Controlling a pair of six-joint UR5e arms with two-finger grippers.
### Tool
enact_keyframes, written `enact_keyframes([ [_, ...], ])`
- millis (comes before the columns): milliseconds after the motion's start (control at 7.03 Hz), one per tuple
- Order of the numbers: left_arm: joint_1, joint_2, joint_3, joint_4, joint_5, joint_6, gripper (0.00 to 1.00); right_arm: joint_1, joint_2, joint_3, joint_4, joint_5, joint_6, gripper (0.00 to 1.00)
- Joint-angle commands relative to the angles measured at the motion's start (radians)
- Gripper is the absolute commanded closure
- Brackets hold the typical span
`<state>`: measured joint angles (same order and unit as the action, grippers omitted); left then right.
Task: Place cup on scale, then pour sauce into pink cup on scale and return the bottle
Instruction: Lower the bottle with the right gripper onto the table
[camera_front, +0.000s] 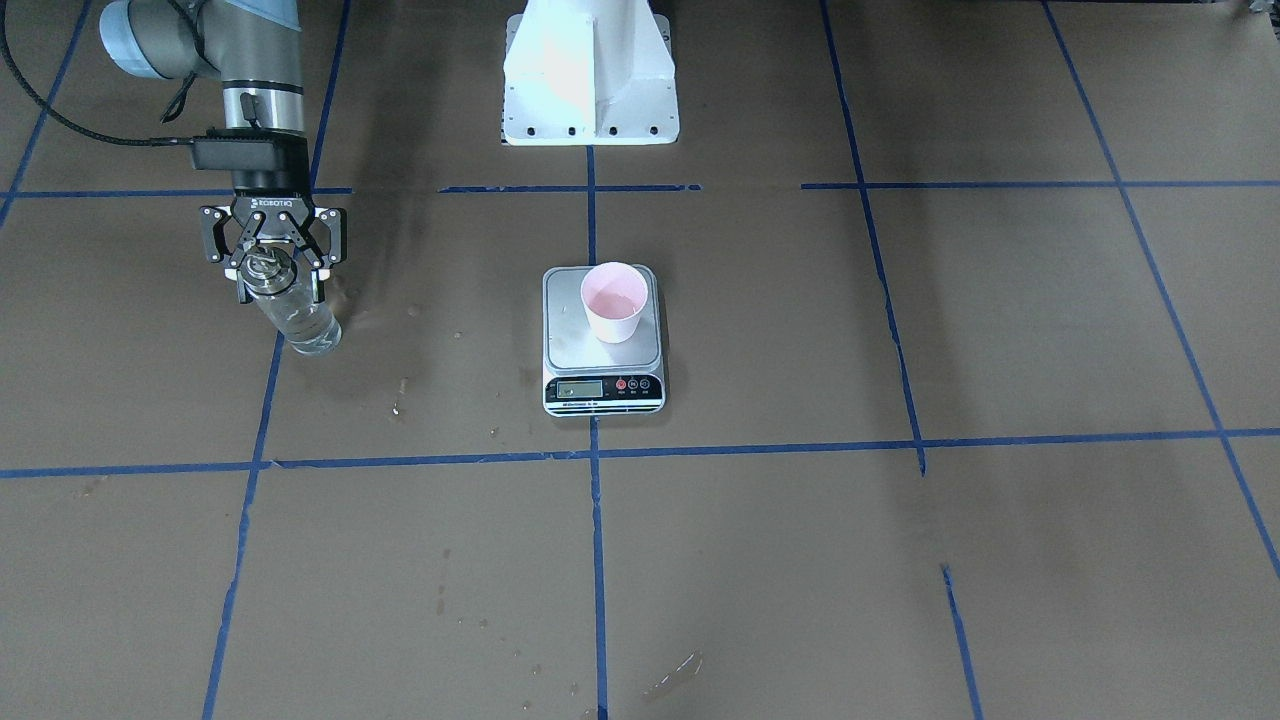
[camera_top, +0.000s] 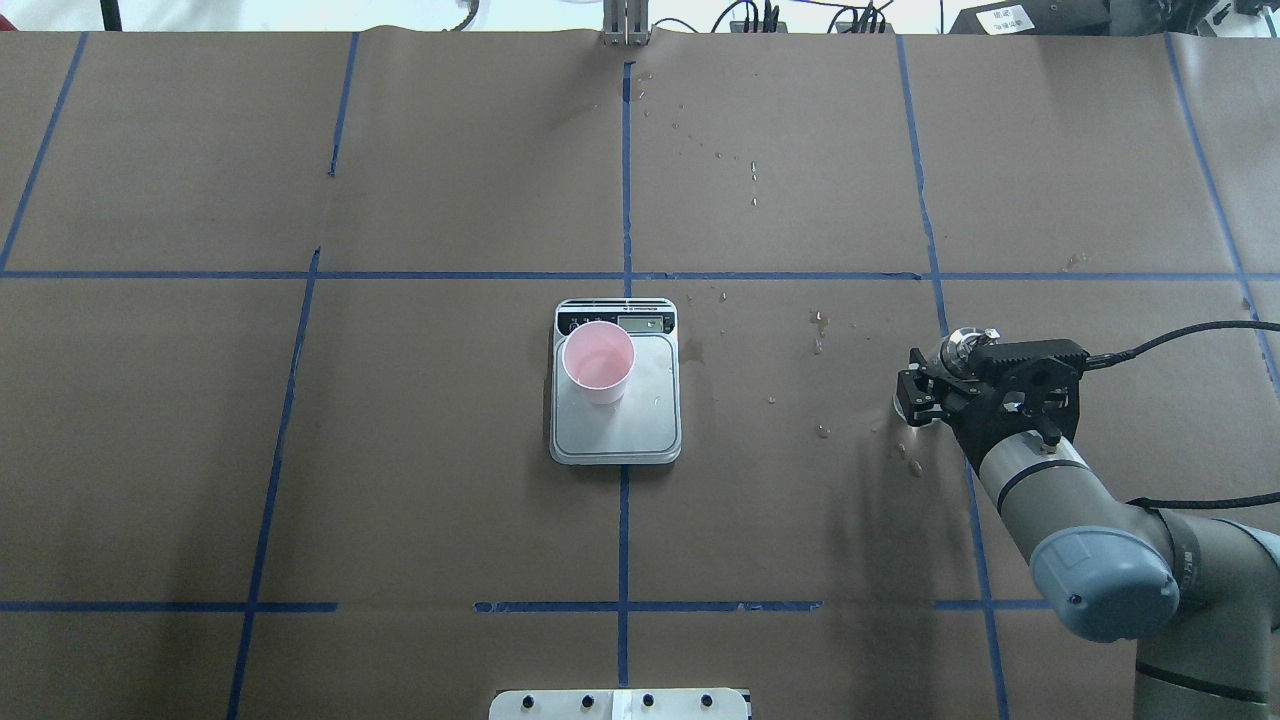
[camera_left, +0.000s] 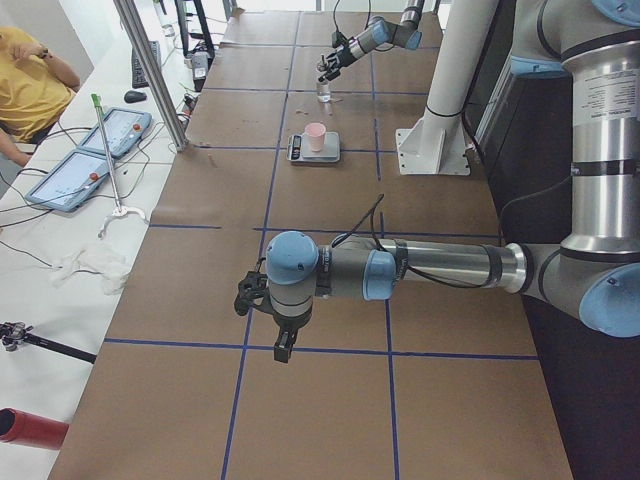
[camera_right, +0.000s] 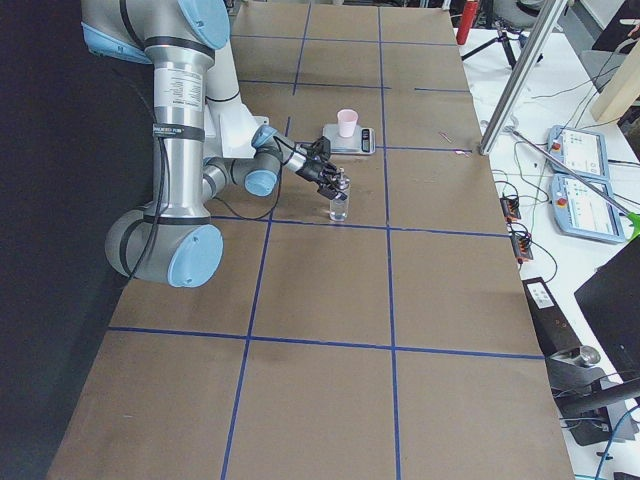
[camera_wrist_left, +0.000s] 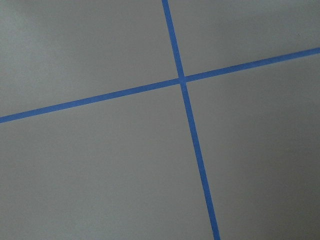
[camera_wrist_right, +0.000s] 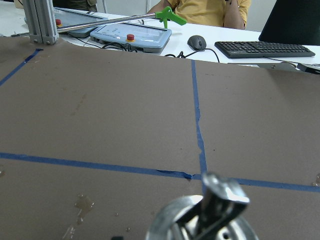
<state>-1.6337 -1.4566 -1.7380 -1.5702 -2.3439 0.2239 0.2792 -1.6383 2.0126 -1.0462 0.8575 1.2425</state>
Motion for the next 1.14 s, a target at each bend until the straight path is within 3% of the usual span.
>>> enact_keyframes([
  [0, 0.000, -0.001, 0.000, -0.001, 0.000, 0.000, 0.00, 0.000, 0.000, 0.000, 0.000, 0.000, 0.000, 0.00],
  [427, 0.000, -0.001, 0.000, -0.007, 0.000, 0.000, 0.00, -0.002, -0.008, -0.014, 0.003, 0.000, 0.059, 0.00],
  [712, 0.000, -0.001, 0.000, -0.007, 0.000, 0.000, 0.00, -0.035, -0.058, -0.031, 0.107, -0.006, 0.072, 0.00],
  [996, 0.000, 0.001, 0.002, -0.005, 0.000, 0.000, 0.00, -0.076, -0.060, -0.029, 0.117, -0.026, 0.098, 0.00],
])
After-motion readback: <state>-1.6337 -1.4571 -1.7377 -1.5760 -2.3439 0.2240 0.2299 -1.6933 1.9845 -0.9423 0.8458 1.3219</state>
